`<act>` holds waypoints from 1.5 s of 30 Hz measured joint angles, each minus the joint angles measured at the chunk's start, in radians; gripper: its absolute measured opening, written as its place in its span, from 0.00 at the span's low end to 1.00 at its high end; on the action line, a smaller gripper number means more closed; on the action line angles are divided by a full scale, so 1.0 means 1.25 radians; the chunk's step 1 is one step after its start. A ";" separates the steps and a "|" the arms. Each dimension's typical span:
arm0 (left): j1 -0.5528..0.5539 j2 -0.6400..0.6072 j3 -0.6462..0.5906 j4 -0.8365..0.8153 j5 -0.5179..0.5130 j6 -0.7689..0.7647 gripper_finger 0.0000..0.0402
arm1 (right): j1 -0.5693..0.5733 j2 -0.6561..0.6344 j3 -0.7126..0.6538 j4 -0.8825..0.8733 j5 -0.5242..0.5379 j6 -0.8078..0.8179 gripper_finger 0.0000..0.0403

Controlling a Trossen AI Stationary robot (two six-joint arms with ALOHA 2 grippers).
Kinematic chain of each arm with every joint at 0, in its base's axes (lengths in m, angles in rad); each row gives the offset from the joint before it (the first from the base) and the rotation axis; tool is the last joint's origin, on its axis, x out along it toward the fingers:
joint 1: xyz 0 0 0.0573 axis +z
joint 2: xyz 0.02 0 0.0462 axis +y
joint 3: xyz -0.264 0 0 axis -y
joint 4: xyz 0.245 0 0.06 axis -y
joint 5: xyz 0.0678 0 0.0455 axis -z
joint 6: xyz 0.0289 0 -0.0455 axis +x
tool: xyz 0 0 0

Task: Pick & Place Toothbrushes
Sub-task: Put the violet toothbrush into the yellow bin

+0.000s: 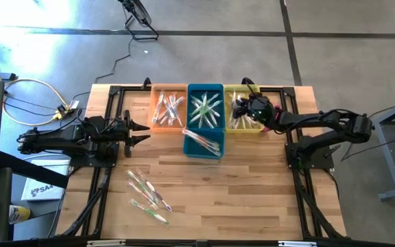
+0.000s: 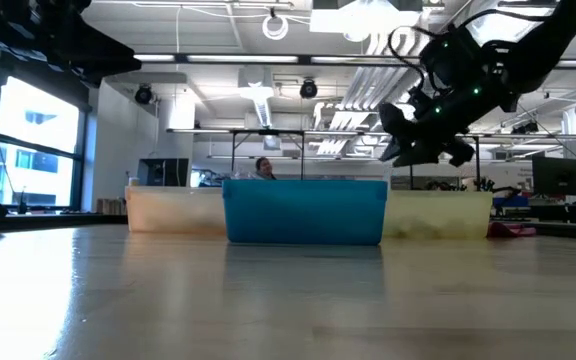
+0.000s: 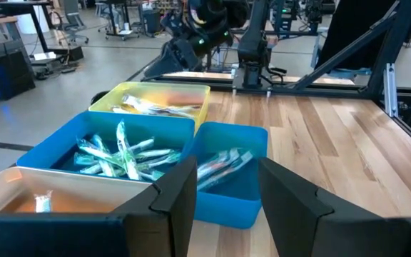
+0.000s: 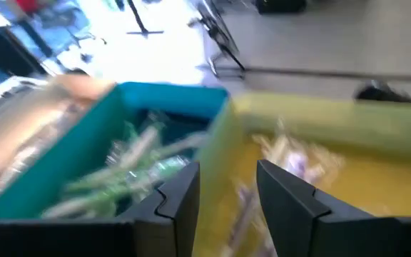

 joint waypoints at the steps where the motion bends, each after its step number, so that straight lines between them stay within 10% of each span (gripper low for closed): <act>1: 0.000 0.000 0.000 0.000 0.000 0.000 0.36 | 0.000 -0.006 0.000 0.014 -0.006 -0.013 0.33; 14: 0.000 0.000 0.001 0.087 0.000 -0.223 0.36 | 0.000 -0.016 0.000 0.258 -0.386 -0.090 0.33; 45: 0.000 0.000 0.001 0.057 0.007 -0.523 0.36 | 0.078 -0.016 0.000 0.303 -0.666 -0.201 0.33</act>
